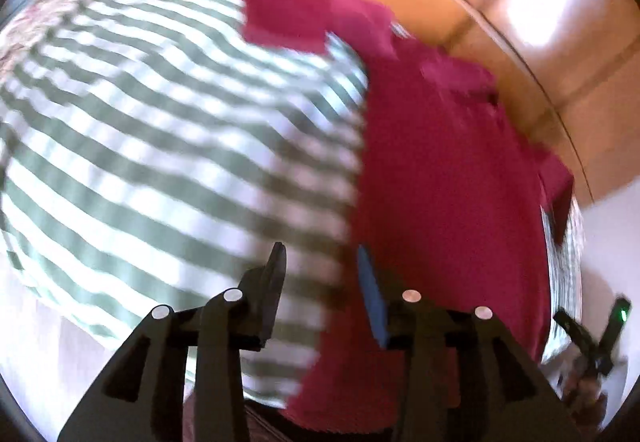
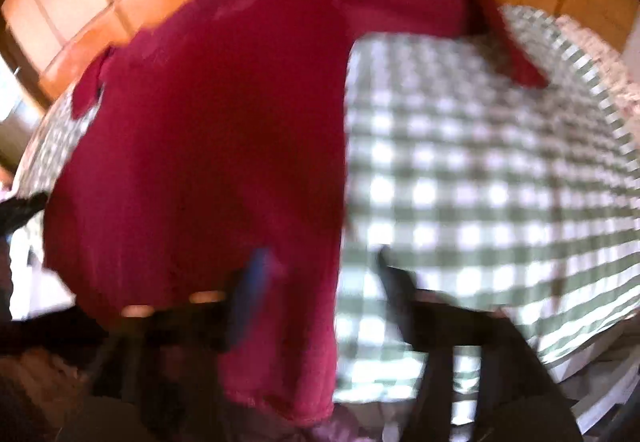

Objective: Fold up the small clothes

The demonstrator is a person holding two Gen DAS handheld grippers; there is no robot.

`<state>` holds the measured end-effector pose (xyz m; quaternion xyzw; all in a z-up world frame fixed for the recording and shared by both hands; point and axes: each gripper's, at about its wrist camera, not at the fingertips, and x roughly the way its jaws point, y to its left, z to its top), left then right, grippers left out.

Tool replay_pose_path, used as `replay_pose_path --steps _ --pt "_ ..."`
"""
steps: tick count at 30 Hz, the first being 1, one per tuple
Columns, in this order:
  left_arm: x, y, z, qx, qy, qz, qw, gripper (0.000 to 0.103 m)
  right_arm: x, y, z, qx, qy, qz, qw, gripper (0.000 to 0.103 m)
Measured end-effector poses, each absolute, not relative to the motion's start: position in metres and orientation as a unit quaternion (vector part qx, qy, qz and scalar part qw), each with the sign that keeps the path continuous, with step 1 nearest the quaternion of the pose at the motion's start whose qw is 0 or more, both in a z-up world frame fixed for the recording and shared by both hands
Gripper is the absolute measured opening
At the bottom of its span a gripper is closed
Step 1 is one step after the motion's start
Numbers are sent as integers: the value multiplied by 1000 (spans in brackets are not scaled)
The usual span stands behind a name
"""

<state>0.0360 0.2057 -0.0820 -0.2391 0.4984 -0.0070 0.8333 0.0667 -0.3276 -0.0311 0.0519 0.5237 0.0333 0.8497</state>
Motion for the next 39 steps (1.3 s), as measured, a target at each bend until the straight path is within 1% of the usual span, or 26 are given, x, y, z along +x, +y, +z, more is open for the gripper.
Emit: replay_pose_path --steps 2,3,5,7,12,13,14,16,17,18,20,21,22,23,24,25,28,32,35,39 --pt "44 223 -75 -251 482 17 839 46 78 -315 -25 64 509 46 857 67" --pt "49 233 -70 -249 472 33 845 48 88 -305 -26 73 502 57 860 67" --pt "61 247 -62 -238 452 63 857 57 102 -284 -32 81 502 75 858 67" --pt "75 255 -52 -236 437 80 864 61 118 -259 -42 82 505 88 855 67" --pt "120 237 -42 -149 421 102 889 66 132 -210 -59 72 523 116 842 68" --pt "134 227 -43 -120 419 106 894 66 129 -206 -60 63 523 116 842 73" --pt "145 218 -45 -92 417 104 898 66 130 -204 -62 58 521 117 843 75" --pt "166 200 -50 -40 420 92 902 68 131 -205 -65 62 522 120 842 78" --pt "176 193 -55 -20 424 89 901 73 132 -206 -67 65 522 120 842 78" --pt "183 187 -59 -3 430 87 898 75 132 -209 -69 73 521 122 841 78" --pt "209 182 -81 21 455 96 885 75 132 -213 -72 86 519 124 842 79" --pt "220 184 -90 22 467 104 878 73 134 -208 -74 86 518 123 842 79" --pt "232 190 -100 14 481 112 869 59 135 -207 -75 86 517 124 843 80" --pt "239 196 -105 2 487 113 866 37 136 -204 -75 85 516 126 843 82" --pt "243 205 -105 -19 486 112 866 26 137 -202 -76 82 515 127 844 84" --pt "244 214 -98 -39 480 115 869 11 137 -199 -76 75 514 126 845 85" --pt "226 256 -64 -139 426 123 885 10 137 -195 -76 64 510 125 848 88" --pt "182 327 -26 -272 389 119 872 10 139 -195 -77 68 505 121 852 88" --pt "156 372 -7 -323 377 129 858 10 140 -194 -78 69 503 117 854 89" --pt "141 433 28 -352 369 164 844 9 138 -194 -76 66 503 115 854 89"
